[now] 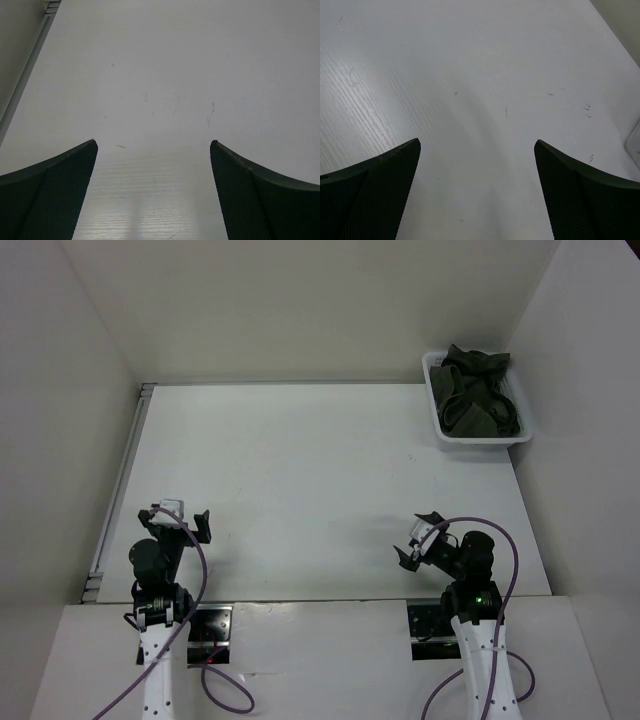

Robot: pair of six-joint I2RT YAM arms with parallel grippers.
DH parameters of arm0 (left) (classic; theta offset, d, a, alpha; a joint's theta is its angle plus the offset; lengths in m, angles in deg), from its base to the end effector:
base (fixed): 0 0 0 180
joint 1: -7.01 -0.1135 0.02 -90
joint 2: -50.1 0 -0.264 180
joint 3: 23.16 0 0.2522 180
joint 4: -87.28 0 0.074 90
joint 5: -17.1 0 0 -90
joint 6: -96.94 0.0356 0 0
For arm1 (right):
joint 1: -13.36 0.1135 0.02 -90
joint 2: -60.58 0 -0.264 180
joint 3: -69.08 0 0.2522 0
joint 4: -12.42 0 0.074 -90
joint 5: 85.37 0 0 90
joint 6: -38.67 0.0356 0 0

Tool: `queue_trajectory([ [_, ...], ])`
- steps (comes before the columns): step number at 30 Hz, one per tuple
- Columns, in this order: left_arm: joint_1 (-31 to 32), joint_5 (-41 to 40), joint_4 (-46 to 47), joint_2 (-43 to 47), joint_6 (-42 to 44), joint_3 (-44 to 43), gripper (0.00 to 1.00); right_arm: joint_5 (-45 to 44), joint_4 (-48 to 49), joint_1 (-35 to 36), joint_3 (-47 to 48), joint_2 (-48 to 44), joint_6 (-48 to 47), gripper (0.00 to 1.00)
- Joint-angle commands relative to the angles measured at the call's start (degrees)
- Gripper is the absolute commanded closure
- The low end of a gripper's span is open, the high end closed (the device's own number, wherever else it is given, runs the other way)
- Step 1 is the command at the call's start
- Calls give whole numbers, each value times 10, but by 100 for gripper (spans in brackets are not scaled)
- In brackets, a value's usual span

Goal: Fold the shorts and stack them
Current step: Grab the shorts from the pile

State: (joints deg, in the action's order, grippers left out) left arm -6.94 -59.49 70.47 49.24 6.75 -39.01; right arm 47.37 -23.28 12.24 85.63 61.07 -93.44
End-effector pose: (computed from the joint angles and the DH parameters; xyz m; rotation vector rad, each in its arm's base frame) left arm 0.1070 0.0181 0.1792 -0.0160 1.6016 -0.0011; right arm 0.0931 0.0223 0.1519 -1.0700 1.4773 0.1831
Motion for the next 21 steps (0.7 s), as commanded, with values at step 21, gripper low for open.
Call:
queue_trajectory([
  [21, 0, 395, 153, 15, 2, -9, 0, 86, 345, 10, -25, -8, -209, 0],
])
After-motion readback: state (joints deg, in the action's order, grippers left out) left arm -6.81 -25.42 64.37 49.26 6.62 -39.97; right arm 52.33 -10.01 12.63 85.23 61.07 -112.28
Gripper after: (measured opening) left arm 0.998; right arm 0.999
